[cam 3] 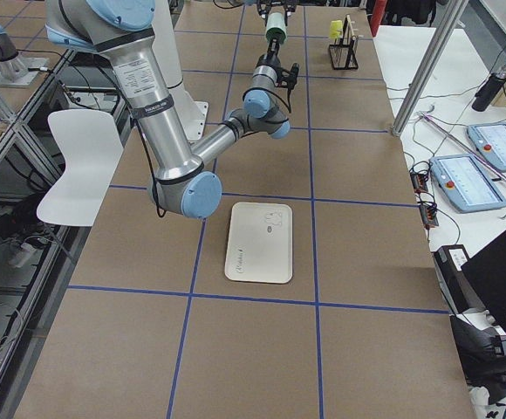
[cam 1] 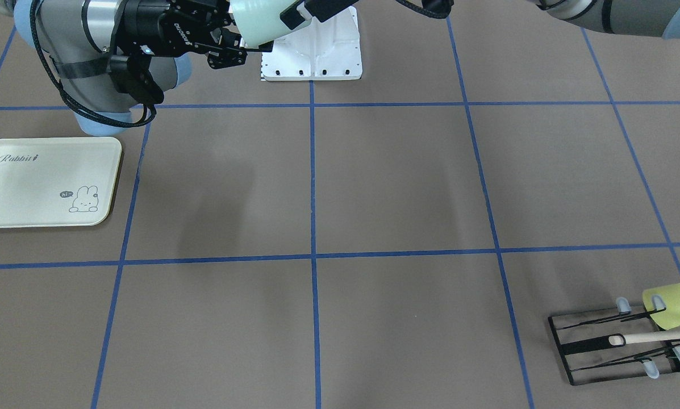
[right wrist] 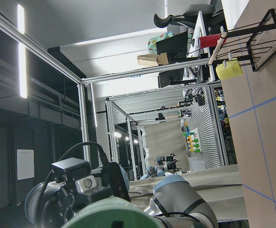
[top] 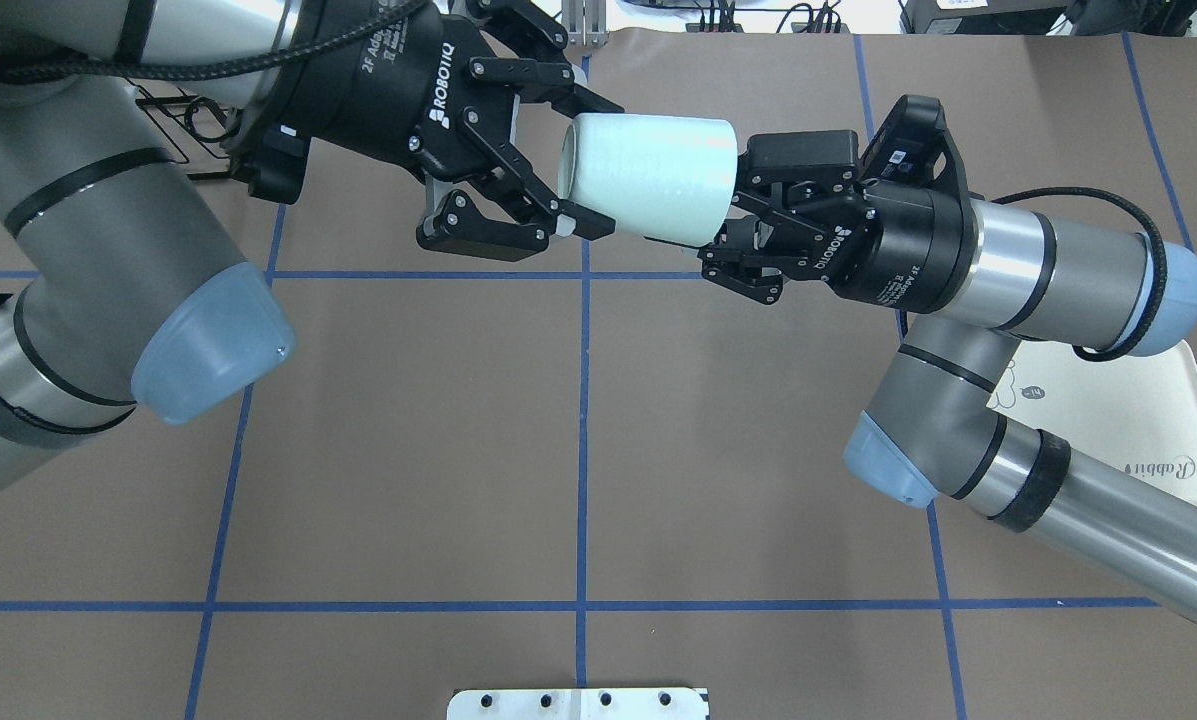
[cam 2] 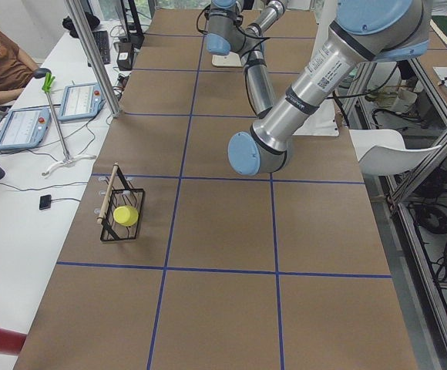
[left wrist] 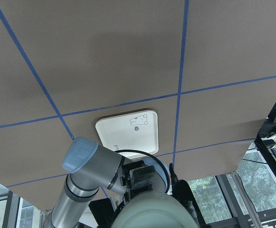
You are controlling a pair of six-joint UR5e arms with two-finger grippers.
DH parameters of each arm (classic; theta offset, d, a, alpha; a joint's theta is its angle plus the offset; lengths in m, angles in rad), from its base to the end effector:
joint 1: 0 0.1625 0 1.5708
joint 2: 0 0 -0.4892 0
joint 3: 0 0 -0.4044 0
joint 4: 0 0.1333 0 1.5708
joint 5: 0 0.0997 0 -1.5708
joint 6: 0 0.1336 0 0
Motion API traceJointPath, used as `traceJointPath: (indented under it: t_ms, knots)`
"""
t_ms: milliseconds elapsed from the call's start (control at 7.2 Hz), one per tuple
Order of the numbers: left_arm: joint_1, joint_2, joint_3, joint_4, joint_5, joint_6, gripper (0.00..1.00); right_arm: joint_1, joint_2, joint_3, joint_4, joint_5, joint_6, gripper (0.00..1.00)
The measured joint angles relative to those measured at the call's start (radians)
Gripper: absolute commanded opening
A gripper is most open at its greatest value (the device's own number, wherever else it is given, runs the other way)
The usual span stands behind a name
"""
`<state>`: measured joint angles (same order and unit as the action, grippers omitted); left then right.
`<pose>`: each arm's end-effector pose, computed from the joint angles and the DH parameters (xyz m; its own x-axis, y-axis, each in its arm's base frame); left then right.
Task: Left arm grabs green cup and hands to right arm on tray
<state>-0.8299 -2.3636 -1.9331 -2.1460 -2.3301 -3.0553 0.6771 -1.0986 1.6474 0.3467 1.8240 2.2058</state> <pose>0.3688 -0.4644 0.0221 -0.0854 -0.9773 -0.1940 -0.1002 0.2022 -0.9742 -0.3821 -0.4353 0.2239 -0.7771 0.1121 0.6193 -0.0292 0.9765 -0.2134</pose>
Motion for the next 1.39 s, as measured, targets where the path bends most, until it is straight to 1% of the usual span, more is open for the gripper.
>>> traceJointPath:
  t_ms: [139,417,556,694,833,972,1389]
  knots:
    - [0.0,0.0,0.0,0.0,0.0,0.001,0.18,0.0,0.0,0.0,0.0,0.0,0.0,0.35]
    - [0.0,0.0,0.002,0.0,0.0,0.001,0.18,0.0,0.0,0.0,0.0,0.0,0.0,0.33]
    - [0.0,0.0,0.003,0.0,-0.001,0.001,0.18,0.0,0.0,0.001,0.0,0.0,0.001,0.28]
    - [0.0,0.0,0.003,0.0,0.0,0.001,0.36,0.001,0.0,0.001,0.0,0.0,0.001,0.18]
    - [0.0,0.001,0.003,0.0,0.0,0.003,0.99,0.001,0.0,0.002,0.0,0.0,0.001,0.06]
    - [0.0,0.001,0.003,-0.002,-0.001,0.012,1.0,0.001,-0.001,0.002,0.0,0.0,0.002,0.0]
    - [0.0,0.003,0.001,-0.008,-0.001,0.05,1.0,0.001,-0.008,0.001,0.004,0.0,0.006,0.0]
